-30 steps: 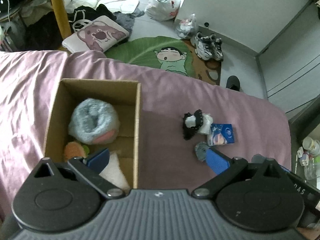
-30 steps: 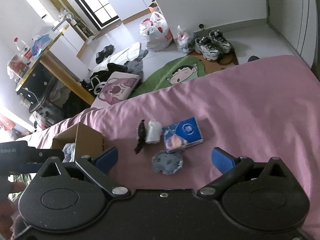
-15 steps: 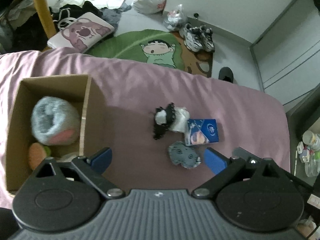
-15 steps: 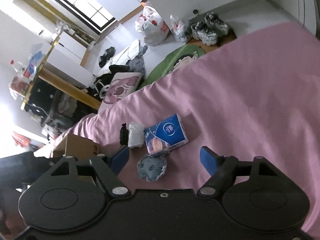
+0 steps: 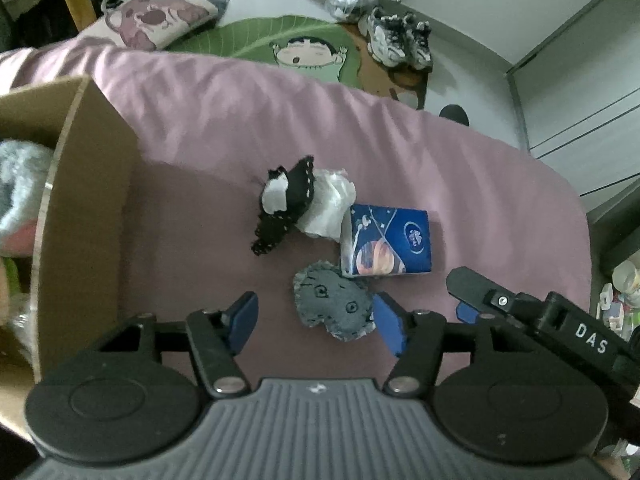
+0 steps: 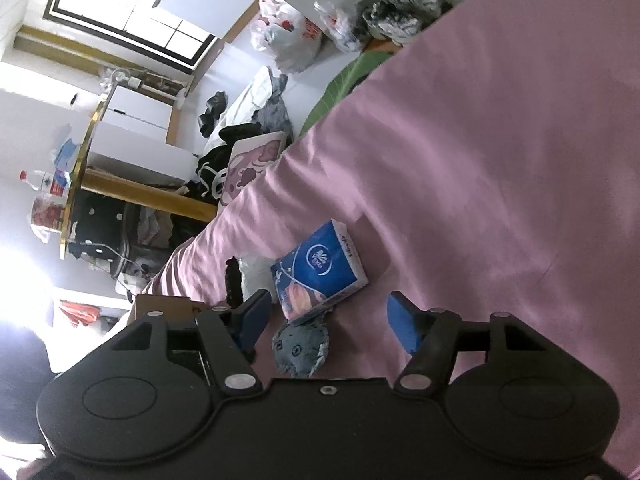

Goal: Organize soft objects
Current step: 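Grasp the grey cat plush with the left gripper while the right gripper grasps the blue tissue box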

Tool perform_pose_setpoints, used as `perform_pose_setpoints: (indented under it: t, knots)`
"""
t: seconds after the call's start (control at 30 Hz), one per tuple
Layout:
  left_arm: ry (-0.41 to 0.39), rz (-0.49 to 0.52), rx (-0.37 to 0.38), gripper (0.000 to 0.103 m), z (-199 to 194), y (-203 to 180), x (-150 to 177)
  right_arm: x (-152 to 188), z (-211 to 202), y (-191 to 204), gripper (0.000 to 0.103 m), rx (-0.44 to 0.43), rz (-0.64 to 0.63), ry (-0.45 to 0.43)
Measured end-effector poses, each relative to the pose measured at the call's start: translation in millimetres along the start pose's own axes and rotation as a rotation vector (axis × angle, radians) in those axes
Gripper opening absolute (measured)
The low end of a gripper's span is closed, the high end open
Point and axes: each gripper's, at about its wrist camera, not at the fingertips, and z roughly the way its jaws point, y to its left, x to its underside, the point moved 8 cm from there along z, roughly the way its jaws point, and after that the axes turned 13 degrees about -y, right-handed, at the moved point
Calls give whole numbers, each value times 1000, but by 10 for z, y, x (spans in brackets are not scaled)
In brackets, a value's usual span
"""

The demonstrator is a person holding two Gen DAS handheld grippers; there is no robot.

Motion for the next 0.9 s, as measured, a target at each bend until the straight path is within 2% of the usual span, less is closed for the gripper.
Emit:
perform_pose_setpoints:
  t: [0.13, 0.27, 0.4, 0.6, 0.63, 0.77, 0.9]
  knots:
    - [19, -7, -7, 62, 168, -33, 30, -5, 53, -53, 63, -11, 43, 18]
    - [41, -20, -19, 56, 322, -50, 72, 4, 125, -101, 59, -14, 73, 40]
    - [66, -40, -30, 55, 457, -30, 132, 4, 172, -178, 57, -19, 109, 61]
    - [55, -37, -50, 54, 544, -54, 147, 50, 282, -183, 57, -33, 144, 87]
    - [51, -32, -51, 53, 548, -64, 146, 50, 296, -191, 57, -36, 151, 88]
    - [54, -25, -27, 31, 507, -96, 160, 36, 358, -249, 56, -52, 174, 93]
    - [59, -27, -21, 25, 466, -81, 141, 10, 446, -197, 56, -73, 176, 91]
